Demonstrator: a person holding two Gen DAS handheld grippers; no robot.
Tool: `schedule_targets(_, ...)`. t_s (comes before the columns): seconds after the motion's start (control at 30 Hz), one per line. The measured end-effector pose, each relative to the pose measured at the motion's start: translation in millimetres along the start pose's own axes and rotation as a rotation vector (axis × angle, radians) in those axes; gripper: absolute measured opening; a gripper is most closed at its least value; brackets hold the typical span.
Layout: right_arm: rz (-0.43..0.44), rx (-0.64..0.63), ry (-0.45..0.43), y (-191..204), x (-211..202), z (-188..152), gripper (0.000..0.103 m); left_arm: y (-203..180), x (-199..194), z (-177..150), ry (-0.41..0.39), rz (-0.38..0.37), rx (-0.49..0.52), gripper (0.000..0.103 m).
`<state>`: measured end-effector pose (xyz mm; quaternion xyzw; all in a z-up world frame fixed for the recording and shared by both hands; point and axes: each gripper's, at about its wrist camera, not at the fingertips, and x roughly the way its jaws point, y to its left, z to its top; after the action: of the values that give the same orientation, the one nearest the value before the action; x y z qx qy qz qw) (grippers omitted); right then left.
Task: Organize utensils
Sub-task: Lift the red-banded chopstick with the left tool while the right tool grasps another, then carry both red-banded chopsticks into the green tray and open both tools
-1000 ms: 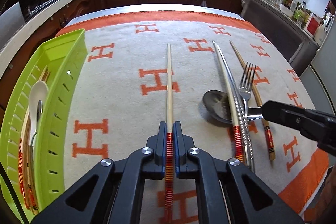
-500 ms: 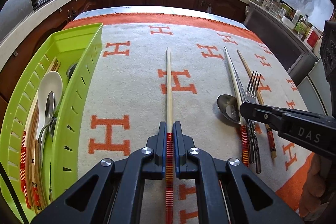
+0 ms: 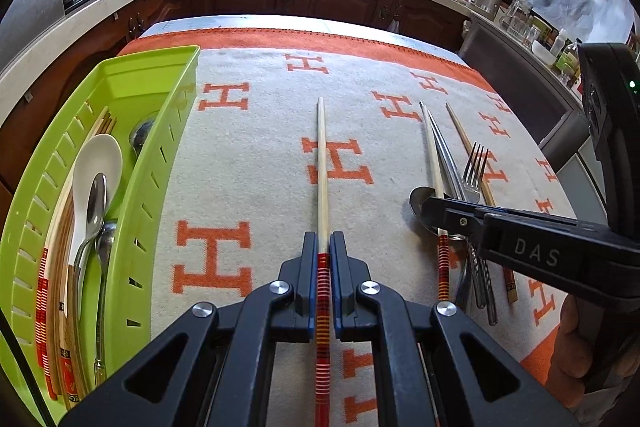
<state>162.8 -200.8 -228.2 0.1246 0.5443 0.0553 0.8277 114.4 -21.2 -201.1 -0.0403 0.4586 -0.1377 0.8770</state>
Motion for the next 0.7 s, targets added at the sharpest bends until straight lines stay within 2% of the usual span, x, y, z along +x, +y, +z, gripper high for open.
schedule_targets(0.1,0.023,0.026,-0.003,-5.0,1.7,0.2,0.006,2.1,-2.4,0.0,-0.010,-0.004,-0.006,0.004)
schedule_targets(0.4,0.094,0.093,-0.033,-10.0,-17.9,-2.6,0.006,7.1,-26.2,4.8,-0.086,-0.034,-0.039,0.003)
schedule_targets(0.7,0.179,0.056,-0.054,18.3,-52.8,-1.7,0.006,9.6,-71.4,11.1,-0.188,-0.015,-0.047,0.003)
